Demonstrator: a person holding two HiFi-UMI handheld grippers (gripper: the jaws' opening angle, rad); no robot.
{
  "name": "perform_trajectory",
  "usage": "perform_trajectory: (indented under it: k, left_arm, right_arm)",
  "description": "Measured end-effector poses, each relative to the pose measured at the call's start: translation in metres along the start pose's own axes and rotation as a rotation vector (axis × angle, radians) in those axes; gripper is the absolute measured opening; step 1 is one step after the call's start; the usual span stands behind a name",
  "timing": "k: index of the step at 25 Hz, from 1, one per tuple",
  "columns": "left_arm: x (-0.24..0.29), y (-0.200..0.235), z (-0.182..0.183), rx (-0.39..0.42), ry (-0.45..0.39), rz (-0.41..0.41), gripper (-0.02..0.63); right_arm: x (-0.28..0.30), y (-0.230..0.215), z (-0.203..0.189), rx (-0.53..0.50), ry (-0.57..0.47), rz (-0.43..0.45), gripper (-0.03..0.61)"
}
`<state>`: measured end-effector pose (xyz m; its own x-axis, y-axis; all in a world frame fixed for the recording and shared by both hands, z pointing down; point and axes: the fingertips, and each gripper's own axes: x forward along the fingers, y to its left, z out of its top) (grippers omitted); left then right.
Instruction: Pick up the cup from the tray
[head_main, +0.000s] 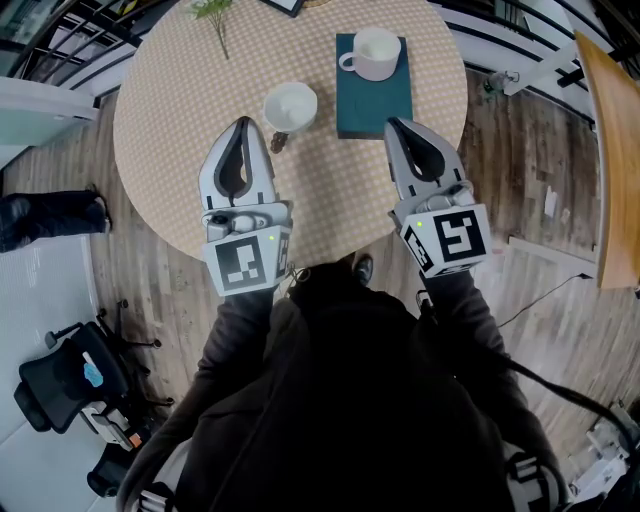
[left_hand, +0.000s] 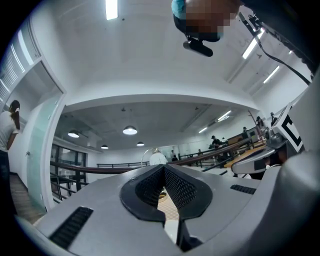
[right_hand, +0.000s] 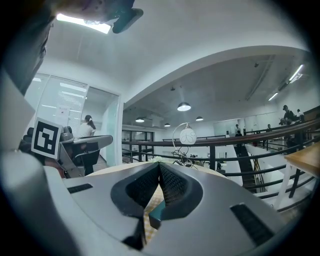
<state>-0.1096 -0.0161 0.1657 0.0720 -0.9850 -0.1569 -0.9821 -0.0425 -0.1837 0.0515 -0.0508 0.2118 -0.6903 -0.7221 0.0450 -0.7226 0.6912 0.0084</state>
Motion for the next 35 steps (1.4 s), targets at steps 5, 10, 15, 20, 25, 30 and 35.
perform_trajectory:
  k: [5, 10, 15, 20, 25, 30, 35]
  left_arm:
    - [0.001, 0.002, -0.004, -0.008, 0.005, -0.001, 0.006]
    - [0.002, 0.002, -0.006, -0.001, 0.009, -0.002, 0.006]
    - [0.002, 0.001, -0.012, 0.008, 0.035, -0.007, 0.005]
    - [0.005, -0.001, -0.011, -0.038, 0.015, -0.019, 0.006]
    - [0.006, -0.006, -0.011, -0.054, 0.024, -0.024, 0.006]
    - [0.009, -0.02, -0.008, -0.068, 0.021, -0.053, 0.006]
    - [0.016, -0.03, -0.011, -0.083, 0.029, -0.086, 0.006]
  right_arm:
    - [0.004, 0.001, -0.001, 0.004, -0.001, 0.002, 0.008]
    - [0.005, 0.002, -0.003, 0.003, 0.001, 0.0, 0.008]
    - [0.006, 0.001, -0.004, 0.005, 0.005, 0.002, 0.008]
    - [0.008, -0.001, -0.008, 0.012, 0.008, 0.001, 0.008]
    - [0.005, -0.002, -0.008, 0.015, 0.009, -0.002, 0.008]
    - [0.002, -0.01, -0.008, 0.019, 0.009, -0.017, 0.008]
    - [0.006, -0.024, -0.012, 0.02, 0.018, -0.04, 0.008]
